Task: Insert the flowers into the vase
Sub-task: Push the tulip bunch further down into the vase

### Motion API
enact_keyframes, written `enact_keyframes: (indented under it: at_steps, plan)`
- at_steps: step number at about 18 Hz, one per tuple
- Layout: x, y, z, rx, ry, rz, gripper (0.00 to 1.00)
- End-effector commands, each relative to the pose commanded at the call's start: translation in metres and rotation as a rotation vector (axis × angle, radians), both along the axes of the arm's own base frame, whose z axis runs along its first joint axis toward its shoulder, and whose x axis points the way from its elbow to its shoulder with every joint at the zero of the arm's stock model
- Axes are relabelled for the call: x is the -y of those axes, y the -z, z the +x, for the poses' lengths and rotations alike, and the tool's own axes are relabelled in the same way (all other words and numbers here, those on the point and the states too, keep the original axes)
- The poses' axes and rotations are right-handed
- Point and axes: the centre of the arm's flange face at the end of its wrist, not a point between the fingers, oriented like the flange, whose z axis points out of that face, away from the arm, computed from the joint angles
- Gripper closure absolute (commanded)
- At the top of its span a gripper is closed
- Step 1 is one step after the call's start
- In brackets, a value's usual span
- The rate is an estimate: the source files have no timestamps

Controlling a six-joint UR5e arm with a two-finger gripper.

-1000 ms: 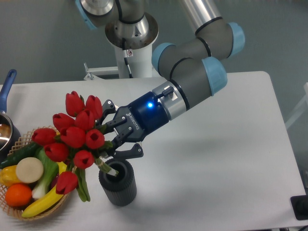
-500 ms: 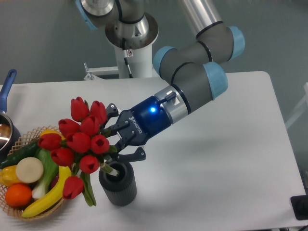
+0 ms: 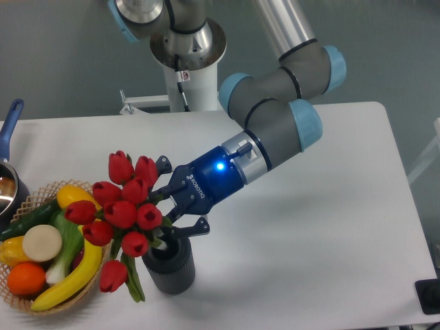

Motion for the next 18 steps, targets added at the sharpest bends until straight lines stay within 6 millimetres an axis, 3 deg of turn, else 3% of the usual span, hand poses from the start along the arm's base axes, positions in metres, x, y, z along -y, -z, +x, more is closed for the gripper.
enact_keyframes:
  at_steps: [10,18]
  plan:
    - [0.007,0.023,-0.020,0.032,-0.026,-0.022,0.57]
    - [0.004,0.061,-0.020,0.045,-0.019,-0.038,0.58]
